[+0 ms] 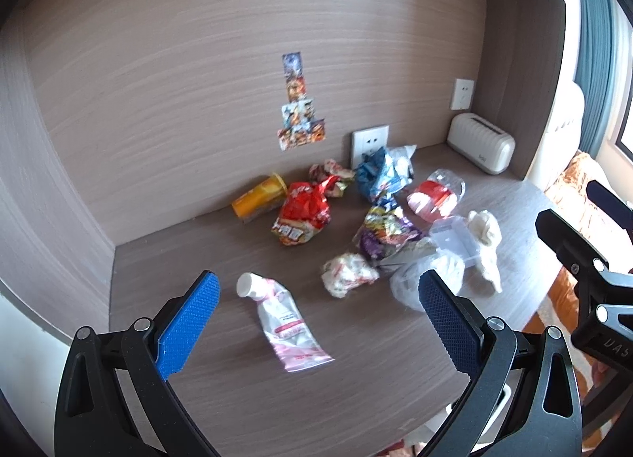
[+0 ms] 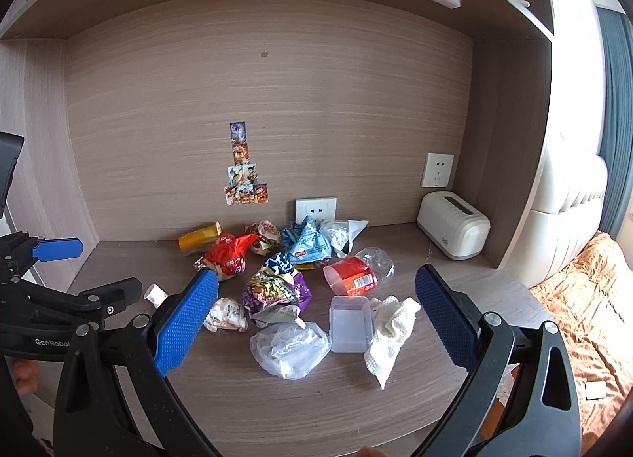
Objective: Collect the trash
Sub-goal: 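Grasp the white-capped pink tube with the left tool while the right tool grasps the clear plastic bag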
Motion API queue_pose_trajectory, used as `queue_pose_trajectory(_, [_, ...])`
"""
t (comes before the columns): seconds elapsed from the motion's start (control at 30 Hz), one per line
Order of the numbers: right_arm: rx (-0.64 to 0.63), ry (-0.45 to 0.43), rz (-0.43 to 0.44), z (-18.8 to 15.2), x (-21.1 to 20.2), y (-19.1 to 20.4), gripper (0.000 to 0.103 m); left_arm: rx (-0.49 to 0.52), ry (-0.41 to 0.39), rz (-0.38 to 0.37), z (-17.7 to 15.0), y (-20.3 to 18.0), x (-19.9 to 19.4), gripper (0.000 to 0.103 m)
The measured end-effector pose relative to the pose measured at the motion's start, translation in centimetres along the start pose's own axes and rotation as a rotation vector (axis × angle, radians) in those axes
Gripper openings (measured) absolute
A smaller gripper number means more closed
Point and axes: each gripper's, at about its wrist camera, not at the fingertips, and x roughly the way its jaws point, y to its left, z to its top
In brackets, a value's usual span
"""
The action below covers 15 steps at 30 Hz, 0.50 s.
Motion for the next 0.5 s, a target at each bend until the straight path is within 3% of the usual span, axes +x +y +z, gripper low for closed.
queue_pose_trajectory(0.3, [-0.061, 0.123, 0.013, -3.4, 4.9, 2.2, 0.100, -0.062, 0.148, -0.007, -4.4, 3.4, 5.6, 0.099])
queue_pose_trajectory(0.5, [-0.069, 0.171, 0.023, -5.4, 8.3, 2.7, 0.100, -0.013, 0.147, 0.057, -5.0, 4.2, 9.5, 0.099])
